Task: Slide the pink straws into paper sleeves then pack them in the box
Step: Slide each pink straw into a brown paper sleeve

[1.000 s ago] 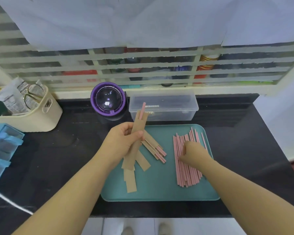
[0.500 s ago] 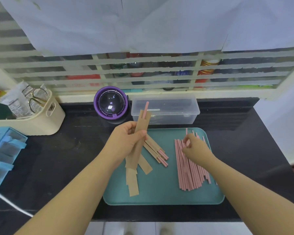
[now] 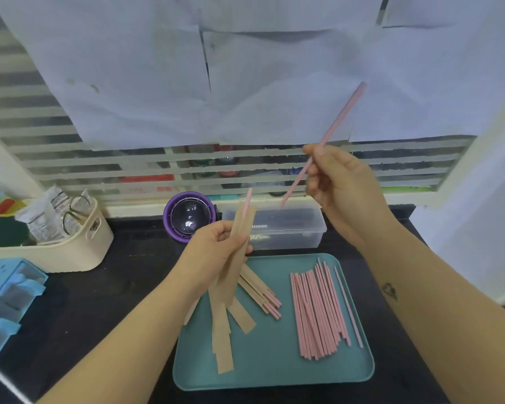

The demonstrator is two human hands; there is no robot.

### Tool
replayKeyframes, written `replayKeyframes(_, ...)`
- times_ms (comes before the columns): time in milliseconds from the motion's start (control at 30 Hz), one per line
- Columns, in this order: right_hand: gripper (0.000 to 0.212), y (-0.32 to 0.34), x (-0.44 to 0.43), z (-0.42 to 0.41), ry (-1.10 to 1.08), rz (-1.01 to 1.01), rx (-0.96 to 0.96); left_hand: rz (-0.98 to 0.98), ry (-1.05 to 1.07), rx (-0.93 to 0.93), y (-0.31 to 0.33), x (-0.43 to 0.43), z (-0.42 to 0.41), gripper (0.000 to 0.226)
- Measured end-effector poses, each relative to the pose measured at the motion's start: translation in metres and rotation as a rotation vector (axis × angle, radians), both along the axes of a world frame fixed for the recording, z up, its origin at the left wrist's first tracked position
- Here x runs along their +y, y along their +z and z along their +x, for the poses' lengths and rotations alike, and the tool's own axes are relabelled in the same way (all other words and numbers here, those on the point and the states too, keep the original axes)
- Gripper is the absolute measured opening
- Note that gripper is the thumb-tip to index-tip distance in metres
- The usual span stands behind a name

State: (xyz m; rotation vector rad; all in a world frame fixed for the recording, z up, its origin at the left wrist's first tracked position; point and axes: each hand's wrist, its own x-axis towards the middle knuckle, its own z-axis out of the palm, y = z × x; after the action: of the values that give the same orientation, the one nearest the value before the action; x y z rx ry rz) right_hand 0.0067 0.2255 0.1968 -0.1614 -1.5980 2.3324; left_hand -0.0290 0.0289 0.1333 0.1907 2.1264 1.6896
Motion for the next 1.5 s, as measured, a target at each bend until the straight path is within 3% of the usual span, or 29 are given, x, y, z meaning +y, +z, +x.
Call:
replayKeyframes(200, 0.015, 0.011, -0.014, 0.000, -0.090, 0.320, -0.014, 0.042, -0.068, -0.002, 0.014, 0.005, 0.003, 0.016)
replayKeyframes(467, 0.013, 0.011, -0.011, -0.008, -0.141, 0.437, -0.025, 0.119, -0.113, -0.025, 0.019, 0.009, 0.008, 0.015)
replayKeyframes(733, 0.016, 0.008, -0.008, -0.010, 0.019, 0.439, -0.119, 0.109, -0.143, 0.000, 0.024, 0.010, 0.012, 0.016)
replayKeyframes(867, 0.015, 0.004, -0.007, -0.010, 0.118, 0.587, -0.199, 0.150, -0.140, -0.034, 0.026, 0.013, 0.016, 0.013)
replayKeyframes(900, 0.018, 0.004, -0.006, -0.009, 0.127, 0.629, -0.202, 0.153, -0.137, -0.042, 0.026, 0.013, 0.016, 0.013)
replayKeyframes(1033, 0.063, 0.012, 0.001, -0.011, -0.002, 0.682, -0.112, 0.127, -0.137, -0.056, 0.025, 0.011, 0.017, 0.013)
replayKeyframes(1133, 0.053, 0.017, 0.006, -0.016, -0.104, 0.732, -0.025, 0.117, -0.136, -0.067, 0.024, 0.011, 0.017, 0.013)
replayKeyframes(1300, 0.040, 0.003, -0.003, -0.014, -0.011, 0.787, -0.020, 0.178, -0.083, -0.118, 0.023, 0.013, 0.014, 0.013)
replayKeyframes(1500, 0.040, -0.015, -0.015, -0.009, 0.055, 0.913, -0.060, 0.191, -0.040, -0.106, 0.024, 0.014, 0.009, 0.015)
